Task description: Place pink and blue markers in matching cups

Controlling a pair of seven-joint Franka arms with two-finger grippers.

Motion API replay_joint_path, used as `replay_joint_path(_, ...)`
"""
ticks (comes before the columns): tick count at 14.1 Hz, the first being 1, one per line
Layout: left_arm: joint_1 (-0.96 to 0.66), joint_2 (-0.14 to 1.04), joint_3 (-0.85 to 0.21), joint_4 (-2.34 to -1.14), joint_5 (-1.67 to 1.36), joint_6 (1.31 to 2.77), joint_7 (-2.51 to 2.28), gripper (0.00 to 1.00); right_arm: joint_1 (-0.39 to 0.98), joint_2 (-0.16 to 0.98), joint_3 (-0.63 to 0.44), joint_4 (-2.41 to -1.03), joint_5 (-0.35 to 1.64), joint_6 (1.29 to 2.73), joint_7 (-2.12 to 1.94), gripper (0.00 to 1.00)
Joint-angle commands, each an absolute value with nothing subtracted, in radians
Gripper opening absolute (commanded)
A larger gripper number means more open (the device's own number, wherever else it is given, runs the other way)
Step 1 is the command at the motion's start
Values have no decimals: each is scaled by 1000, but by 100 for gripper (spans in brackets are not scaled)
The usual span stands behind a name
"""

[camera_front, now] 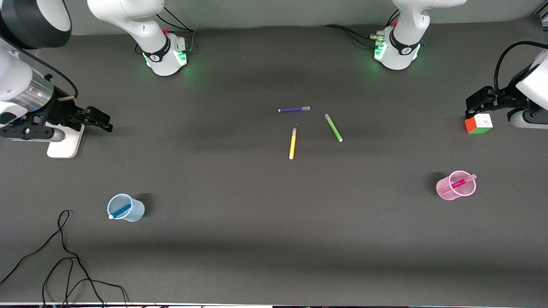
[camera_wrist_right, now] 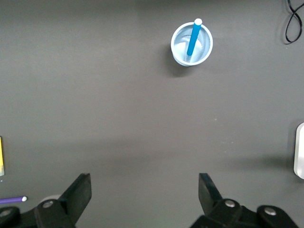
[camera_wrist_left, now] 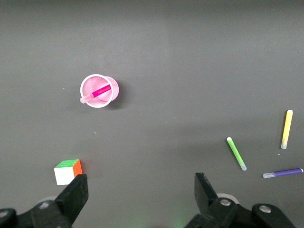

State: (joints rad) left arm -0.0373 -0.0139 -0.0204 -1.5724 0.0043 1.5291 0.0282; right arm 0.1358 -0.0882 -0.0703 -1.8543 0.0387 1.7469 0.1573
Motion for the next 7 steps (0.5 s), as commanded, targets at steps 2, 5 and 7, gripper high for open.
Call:
replay_joint_path(2,-37,-14,-21,-1565,21,1517,9,100,156,-58,-66,-1802,25,1733,195,100)
replay_joint_path(5,-37,-12,-21,-1566,21,1517,9,100,178,-55,-67,-1796,25,1724,219,100)
replay_joint_path(7,-38,-12,-21,-1566,21,1517,9,100,176,-41,-69,-1784,25,1724,219,100)
